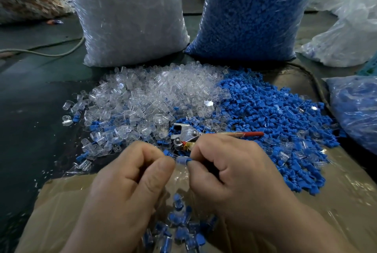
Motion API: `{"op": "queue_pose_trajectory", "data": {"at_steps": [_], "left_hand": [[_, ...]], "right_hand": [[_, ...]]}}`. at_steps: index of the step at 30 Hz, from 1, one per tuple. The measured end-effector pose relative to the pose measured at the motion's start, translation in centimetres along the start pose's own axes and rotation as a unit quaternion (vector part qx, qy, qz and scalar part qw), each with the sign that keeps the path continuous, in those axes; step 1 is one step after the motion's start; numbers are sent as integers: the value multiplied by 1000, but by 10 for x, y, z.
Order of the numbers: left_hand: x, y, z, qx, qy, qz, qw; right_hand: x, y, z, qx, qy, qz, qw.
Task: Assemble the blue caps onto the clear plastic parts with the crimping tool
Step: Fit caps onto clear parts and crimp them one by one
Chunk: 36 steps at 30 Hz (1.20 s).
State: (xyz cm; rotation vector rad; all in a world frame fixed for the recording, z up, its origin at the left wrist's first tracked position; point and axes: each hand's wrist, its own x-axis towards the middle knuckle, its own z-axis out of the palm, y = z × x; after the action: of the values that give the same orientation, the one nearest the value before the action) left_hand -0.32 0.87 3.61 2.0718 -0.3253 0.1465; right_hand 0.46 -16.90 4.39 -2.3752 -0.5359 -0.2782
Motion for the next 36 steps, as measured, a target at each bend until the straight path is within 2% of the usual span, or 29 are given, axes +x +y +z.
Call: {"op": "queue_pose_trajectory", "data": {"at_steps": [2,5,10,13,17,20,26,30,34,36], "left_hand": [[-2,-6,0,-10,-5,-7,1000],[-2,-10,6,61,-8,10,998],[-1,-10,6,44,13,-37,998],[0,-10,7,-25,20,-85,996],[3,-13,8,-241,3,-193,951],[5,-15,11,-308,0,-229,924],[8,-14,12,-361,37,-242,900],[8,-19,10,-342,46,-228,910],[9,-22,5,-348,60,-194,915],[7,-21,4,-337,61,-175,923]], "right_hand": [[0,2,0,-43,4,-24,999],[0,3,4,-87,-13,-53,995],[0,2,4,-99,-22,-55,993],[1,12,-1,-144,0,-19,989],[4,30,-7,-282,-120,105,946],[4,39,-8,-309,-150,115,932],[10,43,-13,-308,-151,115,932],[13,39,-14,-303,-113,115,939],[9,31,-26,-193,-32,108,975],[6,23,-29,-154,-17,93,984]]}}
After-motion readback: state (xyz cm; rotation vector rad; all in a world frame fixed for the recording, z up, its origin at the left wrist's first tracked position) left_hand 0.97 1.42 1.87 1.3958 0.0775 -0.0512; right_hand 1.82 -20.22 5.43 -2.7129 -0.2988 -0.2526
